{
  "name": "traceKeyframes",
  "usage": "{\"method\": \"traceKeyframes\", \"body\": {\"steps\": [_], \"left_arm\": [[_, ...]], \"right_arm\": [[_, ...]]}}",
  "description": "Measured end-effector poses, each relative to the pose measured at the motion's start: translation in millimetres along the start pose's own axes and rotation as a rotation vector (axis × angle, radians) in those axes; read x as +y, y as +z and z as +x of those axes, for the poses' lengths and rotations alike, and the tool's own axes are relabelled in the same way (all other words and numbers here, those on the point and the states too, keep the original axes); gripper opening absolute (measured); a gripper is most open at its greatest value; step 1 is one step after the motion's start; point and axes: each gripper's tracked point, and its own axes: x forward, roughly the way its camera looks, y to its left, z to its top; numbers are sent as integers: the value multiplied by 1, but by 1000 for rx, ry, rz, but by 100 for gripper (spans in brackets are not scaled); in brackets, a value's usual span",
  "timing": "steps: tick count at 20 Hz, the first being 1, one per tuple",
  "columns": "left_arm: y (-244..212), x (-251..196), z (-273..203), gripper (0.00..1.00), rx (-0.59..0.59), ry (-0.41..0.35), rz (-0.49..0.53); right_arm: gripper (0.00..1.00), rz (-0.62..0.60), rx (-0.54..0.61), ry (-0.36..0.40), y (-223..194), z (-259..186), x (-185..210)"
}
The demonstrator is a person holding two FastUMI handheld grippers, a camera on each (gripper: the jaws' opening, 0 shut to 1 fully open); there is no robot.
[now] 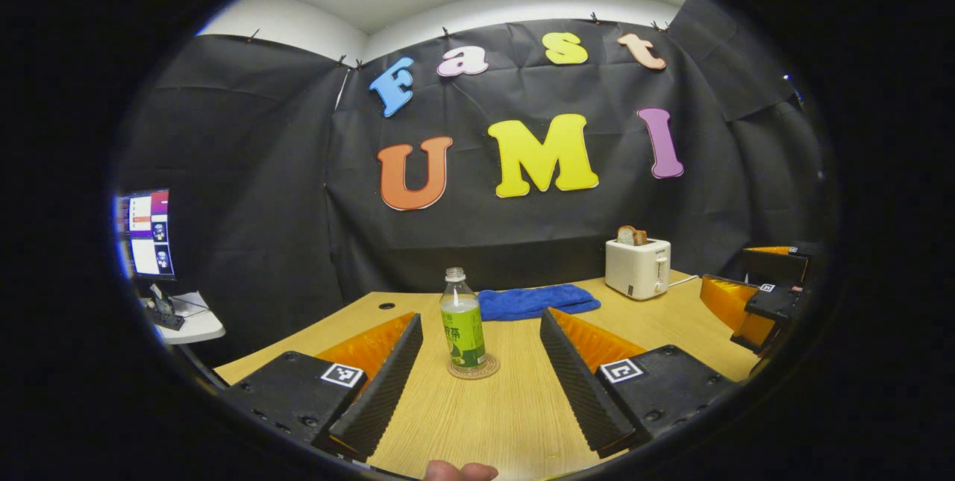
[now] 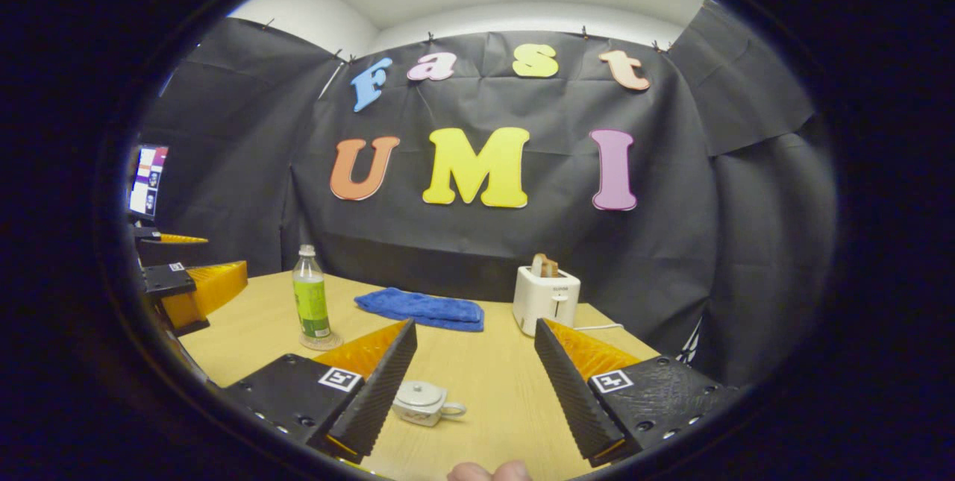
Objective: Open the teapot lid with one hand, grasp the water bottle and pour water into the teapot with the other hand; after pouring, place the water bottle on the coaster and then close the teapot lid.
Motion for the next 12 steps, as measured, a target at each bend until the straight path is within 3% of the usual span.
{"method": "traceKeyframes", "body": {"steps": [12], "left_arm": [[15, -9, -10, 99, -45, 0, -33]], "right_arm": [[95, 15, -44, -11, 19, -12, -8]]}}
